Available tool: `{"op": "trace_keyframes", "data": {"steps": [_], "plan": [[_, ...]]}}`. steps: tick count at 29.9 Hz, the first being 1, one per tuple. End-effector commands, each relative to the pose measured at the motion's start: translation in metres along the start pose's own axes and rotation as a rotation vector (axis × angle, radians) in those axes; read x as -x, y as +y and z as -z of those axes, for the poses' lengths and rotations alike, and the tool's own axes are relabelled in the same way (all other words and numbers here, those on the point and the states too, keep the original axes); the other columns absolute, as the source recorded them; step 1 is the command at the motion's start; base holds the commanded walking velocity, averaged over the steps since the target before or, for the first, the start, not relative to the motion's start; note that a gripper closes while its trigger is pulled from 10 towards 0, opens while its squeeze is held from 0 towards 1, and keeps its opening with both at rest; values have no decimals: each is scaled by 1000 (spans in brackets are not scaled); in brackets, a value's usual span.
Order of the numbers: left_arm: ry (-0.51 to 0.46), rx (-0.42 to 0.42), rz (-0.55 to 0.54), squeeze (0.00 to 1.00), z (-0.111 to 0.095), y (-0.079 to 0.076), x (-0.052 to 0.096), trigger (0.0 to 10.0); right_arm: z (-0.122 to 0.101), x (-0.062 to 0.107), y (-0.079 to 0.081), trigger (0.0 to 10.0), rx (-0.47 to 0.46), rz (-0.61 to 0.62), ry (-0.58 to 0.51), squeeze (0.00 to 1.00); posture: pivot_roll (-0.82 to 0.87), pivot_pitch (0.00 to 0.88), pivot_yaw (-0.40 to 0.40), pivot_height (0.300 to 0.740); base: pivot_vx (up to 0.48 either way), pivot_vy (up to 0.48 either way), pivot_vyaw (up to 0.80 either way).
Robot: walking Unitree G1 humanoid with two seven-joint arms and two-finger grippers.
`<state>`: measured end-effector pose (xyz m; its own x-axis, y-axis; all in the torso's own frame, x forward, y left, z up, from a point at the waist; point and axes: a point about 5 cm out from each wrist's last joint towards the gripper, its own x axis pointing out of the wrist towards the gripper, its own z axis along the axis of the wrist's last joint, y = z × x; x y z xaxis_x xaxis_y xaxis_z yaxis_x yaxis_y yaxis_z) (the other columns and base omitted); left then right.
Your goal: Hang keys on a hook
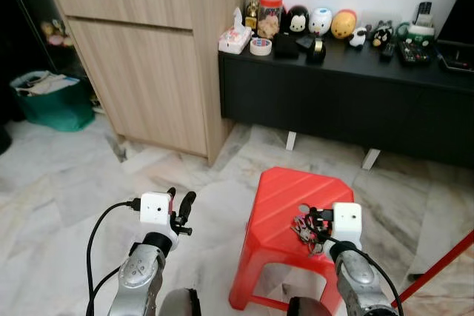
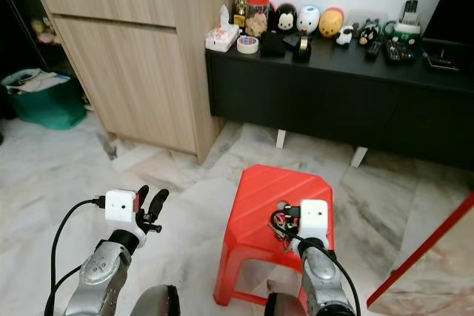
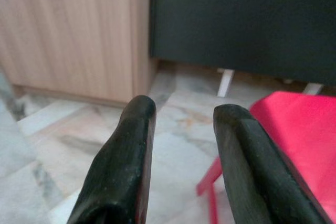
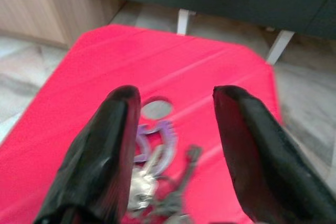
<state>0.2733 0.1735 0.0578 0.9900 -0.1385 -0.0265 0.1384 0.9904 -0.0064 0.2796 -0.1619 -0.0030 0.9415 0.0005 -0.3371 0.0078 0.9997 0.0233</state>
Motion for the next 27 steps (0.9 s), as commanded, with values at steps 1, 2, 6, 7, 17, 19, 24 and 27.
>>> {"op": "trace_keyframes", "data": {"steps": [1, 2, 6, 7, 17, 19, 24, 27], "plan": [[8, 1, -4, 0, 0, 0, 0, 10000, 3, 0, 0, 10000, 19, 3, 28, 0, 39, 8, -38, 596, 0, 0, 0], [9, 1, -5, 0, 0, 0, 0, 10000, 5, 1, -1, 10000, 31, 8, 43, 0, 39, 8, -38, 596, 0, 0, 0], [9, 1, -4, 0, 1, 0, 0, 10000, 6, 1, -2, 10000, 23, 12, 45, 0, 41, 9, -38, 596, 0, 0, 0], [11, 1, -4, 0, 1, 0, 0, 10000, 6, 1, -3, 10000, 21, 13, 45, 0, 41, 9, -38, 596, 285, 0, 0], [9, -2, -3, 0, 1, 0, 1, 10000, 6, 1, -3, 10000, 19, 14, 47, 0, 40, 11, -38, 596, 333, 0, 0], [8, -2, -2, 0, 1, 0, 1, 10000, 6, 0, -3, 10000, 19, 14, 47, 0, 41, 8, -38, 596, 341, 0, 0], [8, -2, -1, 0, 1, 0, 1, 10000, 6, 0, -2, 10000, 22, 10, 51, 0, 42, 6, -38, 596, 355, 0, 0], [7, -4, -1, 0, 0, 0, 1, 10000, 7, 0, -1, 10000, 22, 7, 53, 0, 42, 6, -38, 596, 358, 0, 0]]}}
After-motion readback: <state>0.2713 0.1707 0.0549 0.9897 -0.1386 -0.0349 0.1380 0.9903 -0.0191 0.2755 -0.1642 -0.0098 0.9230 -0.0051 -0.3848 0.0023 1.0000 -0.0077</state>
